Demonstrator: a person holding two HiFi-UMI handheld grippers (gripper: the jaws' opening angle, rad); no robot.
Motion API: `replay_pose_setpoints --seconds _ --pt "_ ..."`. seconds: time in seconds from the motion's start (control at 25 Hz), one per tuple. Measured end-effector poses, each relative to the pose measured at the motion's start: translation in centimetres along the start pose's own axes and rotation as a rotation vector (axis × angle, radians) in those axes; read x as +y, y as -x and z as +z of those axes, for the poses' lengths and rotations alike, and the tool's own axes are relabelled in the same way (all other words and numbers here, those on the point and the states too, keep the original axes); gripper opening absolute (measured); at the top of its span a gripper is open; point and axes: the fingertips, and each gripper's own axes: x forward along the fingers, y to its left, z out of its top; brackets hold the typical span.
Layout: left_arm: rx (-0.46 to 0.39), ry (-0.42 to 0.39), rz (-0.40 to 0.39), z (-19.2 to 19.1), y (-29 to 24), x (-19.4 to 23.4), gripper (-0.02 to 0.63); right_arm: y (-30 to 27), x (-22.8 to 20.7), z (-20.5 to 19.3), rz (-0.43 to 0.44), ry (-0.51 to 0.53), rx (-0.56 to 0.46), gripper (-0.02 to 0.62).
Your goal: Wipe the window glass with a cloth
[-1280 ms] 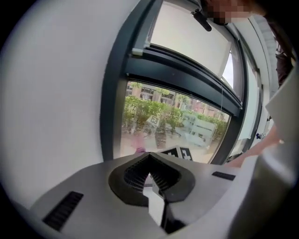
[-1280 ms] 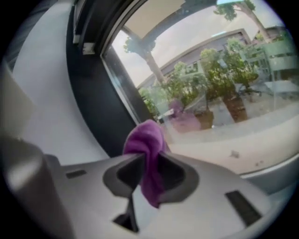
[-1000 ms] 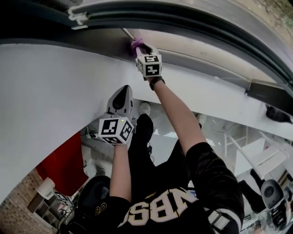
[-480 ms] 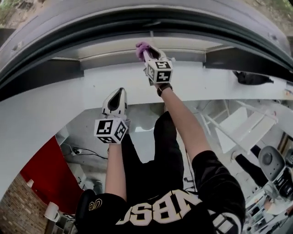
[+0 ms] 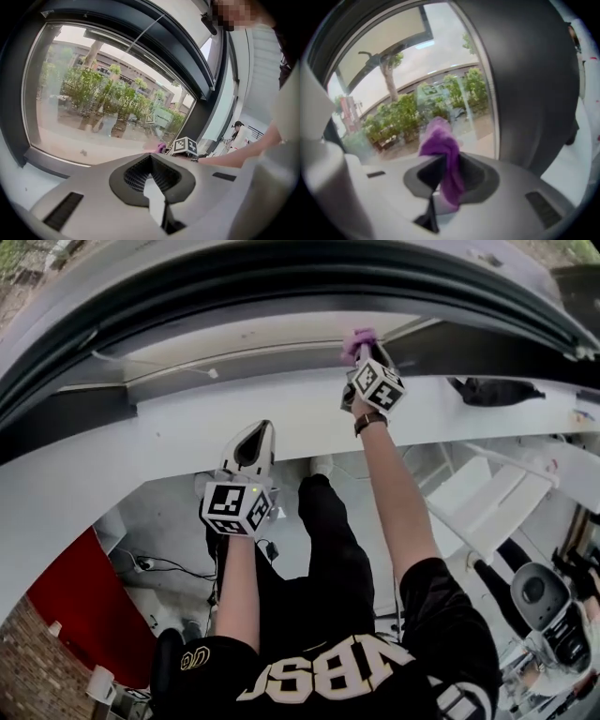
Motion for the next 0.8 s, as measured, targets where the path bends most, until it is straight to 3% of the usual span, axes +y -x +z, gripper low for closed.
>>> replay_pose_setpoints --seconds 0.2,0.36,0.44,0.6,0.72,0.8 --pt "-0.001 0.005 0.022 0.0 0.3 0.5 0.023 0.2 -4.1 1.8 -0.218 -0.14 -0.014 0.089" --pt "-0.019 0.031 0.06 0.7 1.7 2.5 0.023 0.5 -3.7 0.8 -0.27 -0.144 -0.004 0.089" --pt "-0.031 0.029 0.079 1.8 3.4 4.2 0.023 0.9 -0.6 -2.3 -0.218 -0.058 0.047 0.09" --pt "-0.05 -0.001 0.118 3.3 7.3 7.2 0.023 2.7 9.1 -11.3 -0.006 0.089 0.206 0.089" --pt "-0.054 0.001 0.179 3.8 11.2 11.6 0.023 3.4 19.9 -18.6 0.197 0.153 0.31 0.089" --pt "-0.061 0.025 0.219 4.1 13.8 15.1 0.023 3.4 27.8 -22.6 0.328 0.132 0.355 0.089"
